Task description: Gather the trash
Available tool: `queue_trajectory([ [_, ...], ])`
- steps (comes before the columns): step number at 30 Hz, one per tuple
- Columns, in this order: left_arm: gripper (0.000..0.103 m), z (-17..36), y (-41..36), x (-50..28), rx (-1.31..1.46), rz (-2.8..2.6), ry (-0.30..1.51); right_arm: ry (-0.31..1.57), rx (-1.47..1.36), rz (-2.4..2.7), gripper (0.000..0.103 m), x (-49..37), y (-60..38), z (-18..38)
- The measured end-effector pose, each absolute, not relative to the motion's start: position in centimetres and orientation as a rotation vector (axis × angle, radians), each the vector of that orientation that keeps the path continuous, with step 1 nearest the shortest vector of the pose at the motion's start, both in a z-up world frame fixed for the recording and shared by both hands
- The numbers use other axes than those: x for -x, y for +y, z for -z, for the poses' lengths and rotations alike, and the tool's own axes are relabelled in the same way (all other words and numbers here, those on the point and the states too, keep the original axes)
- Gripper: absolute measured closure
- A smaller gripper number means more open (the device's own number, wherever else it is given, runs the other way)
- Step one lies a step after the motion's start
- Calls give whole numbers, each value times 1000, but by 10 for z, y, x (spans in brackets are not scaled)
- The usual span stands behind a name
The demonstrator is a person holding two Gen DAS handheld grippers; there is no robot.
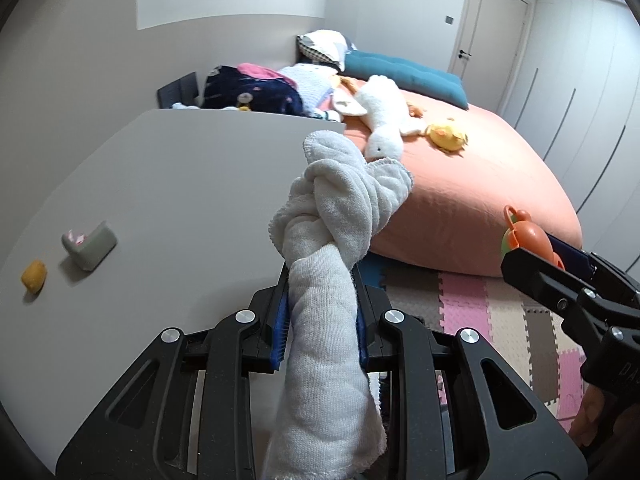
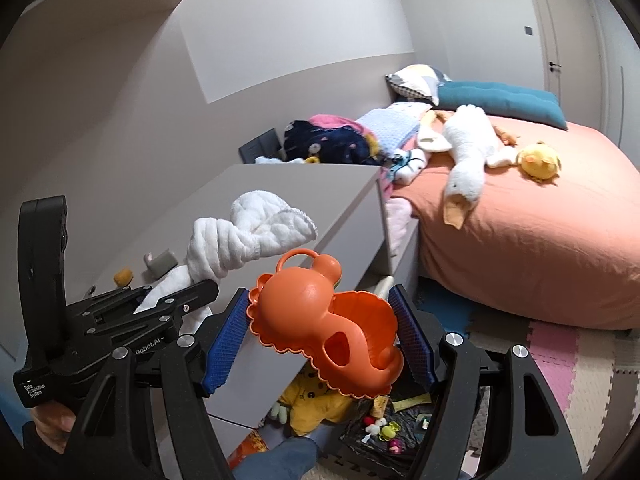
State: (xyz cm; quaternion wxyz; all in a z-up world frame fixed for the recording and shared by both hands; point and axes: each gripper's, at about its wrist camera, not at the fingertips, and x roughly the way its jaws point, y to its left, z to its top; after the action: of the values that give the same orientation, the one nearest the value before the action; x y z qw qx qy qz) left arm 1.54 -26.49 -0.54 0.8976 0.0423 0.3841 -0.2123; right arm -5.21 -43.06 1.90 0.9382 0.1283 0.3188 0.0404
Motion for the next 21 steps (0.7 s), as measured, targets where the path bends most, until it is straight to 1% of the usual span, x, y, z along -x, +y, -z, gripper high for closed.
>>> queue_trajectory([
  [14, 78, 13, -321, -8, -160, 532, 816, 639, -319, 44, 32, 69, -487, -16],
  [21, 78, 24, -350, -3, -210, 583, 839, 636, -339, 104, 32, 76, -513, -13],
])
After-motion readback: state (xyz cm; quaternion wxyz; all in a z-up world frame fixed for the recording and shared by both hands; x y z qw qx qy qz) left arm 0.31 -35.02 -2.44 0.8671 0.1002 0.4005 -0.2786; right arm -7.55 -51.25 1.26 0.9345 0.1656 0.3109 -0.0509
